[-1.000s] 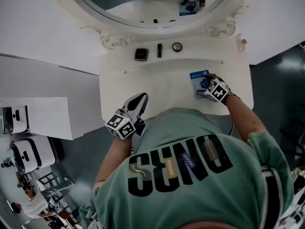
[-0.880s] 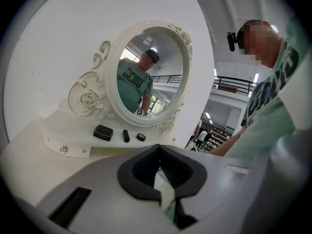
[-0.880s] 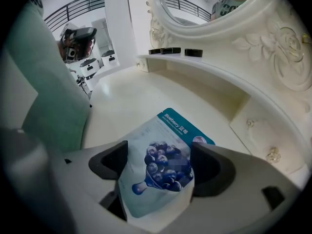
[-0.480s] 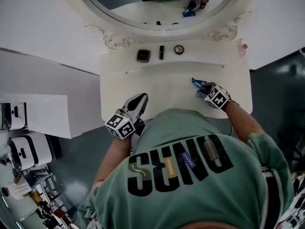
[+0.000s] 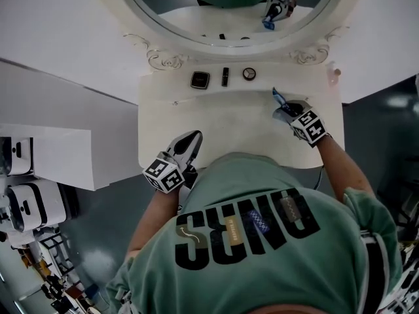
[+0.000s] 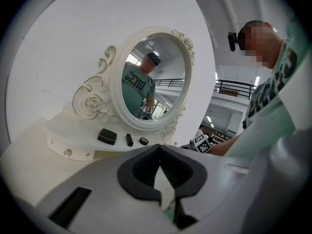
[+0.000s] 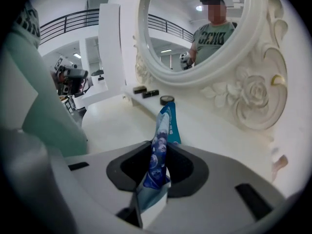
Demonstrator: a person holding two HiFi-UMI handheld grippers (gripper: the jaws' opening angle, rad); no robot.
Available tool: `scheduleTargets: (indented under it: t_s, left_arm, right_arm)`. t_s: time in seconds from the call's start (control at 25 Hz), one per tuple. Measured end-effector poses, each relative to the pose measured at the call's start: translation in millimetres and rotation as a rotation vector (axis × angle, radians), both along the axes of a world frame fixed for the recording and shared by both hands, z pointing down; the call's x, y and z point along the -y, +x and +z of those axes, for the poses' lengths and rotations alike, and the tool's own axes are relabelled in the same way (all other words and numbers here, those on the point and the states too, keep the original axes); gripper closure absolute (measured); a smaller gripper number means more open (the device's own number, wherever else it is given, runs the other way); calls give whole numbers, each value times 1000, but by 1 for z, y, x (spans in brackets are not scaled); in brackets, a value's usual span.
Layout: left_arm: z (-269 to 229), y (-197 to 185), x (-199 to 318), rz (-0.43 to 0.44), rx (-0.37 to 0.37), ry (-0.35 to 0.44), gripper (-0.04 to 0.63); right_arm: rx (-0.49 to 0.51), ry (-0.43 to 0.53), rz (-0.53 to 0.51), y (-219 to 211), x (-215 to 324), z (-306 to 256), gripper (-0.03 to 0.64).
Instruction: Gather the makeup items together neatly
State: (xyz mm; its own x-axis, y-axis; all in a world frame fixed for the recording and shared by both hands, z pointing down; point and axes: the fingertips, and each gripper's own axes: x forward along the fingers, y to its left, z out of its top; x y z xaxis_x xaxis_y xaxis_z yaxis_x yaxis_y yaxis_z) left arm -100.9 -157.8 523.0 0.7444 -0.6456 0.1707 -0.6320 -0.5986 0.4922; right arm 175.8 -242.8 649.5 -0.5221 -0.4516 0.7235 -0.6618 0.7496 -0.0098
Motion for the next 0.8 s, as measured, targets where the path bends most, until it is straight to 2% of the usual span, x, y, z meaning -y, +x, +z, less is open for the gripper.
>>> scheduleTargets:
  t_s: [0.2,0.32,0.4,0.48,0.6,0.64,0.8]
  left_arm:
    - [0,-5,1,-16,-7,3,586]
    - [-2,-9,0,-29,-10,5,586]
    - [-2,-14,-1,-41,-12,4,586]
    - [-1,-18,-1,-53,-13,0,586]
    - [0,-22,-4,-65,-14,-7,586]
    - [0,-23,-4,-68,-15,-8,586]
    - [0,-26,-5,-73,-15,-8,586]
  right_arm:
    - [-58,74,43,13,74,-38,534]
    - [-124,68,59,17,103,-33,529]
    - [-158,33,55,17,112,-18,492]
    - [-136,-15,66,13,117,-2,377]
    - [-17,-69,119,9,122,4,308]
    - [0,-75,119,8,123,4,287]
    - [-4,-91,55,6,118,4,272]
